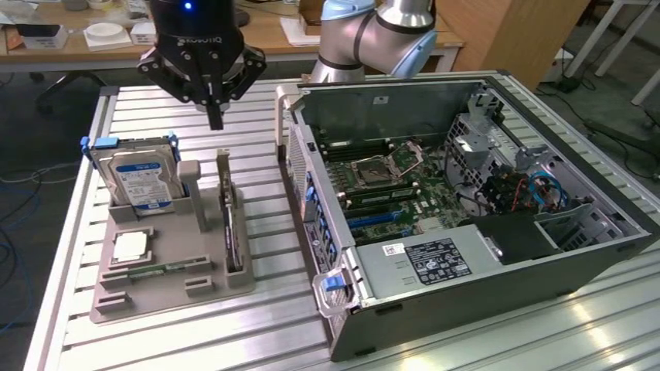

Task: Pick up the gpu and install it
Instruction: 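Reach for the gpu, then pick up the gpu and move the gpu toward the slot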

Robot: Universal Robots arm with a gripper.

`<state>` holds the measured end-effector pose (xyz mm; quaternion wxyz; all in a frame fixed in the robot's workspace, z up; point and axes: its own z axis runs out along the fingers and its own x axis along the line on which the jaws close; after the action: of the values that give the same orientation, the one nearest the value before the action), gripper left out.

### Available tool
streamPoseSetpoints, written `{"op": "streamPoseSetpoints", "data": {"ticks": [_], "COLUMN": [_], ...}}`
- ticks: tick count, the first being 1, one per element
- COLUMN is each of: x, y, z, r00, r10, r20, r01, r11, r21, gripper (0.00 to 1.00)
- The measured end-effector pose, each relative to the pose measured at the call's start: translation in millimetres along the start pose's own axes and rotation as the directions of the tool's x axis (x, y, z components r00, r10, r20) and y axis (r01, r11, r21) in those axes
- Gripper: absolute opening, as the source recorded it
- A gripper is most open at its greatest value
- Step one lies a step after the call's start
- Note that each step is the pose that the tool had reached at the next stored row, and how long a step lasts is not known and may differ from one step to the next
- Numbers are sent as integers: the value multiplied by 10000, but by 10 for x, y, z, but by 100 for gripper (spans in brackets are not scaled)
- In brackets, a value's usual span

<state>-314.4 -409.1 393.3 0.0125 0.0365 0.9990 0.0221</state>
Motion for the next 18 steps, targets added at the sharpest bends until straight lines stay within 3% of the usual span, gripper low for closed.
{"op": "streamPoseSetpoints", "data": {"ticks": [12,18], "x": [121,122], "y": [-17,-17], "z": [-4,-4], "r00": [10000,10000], "r10": [0,-1], "r20": [0,0], "r01": [0,1], "r11": [10000,10000], "r21": [0,0], "gripper": [10,10]}}
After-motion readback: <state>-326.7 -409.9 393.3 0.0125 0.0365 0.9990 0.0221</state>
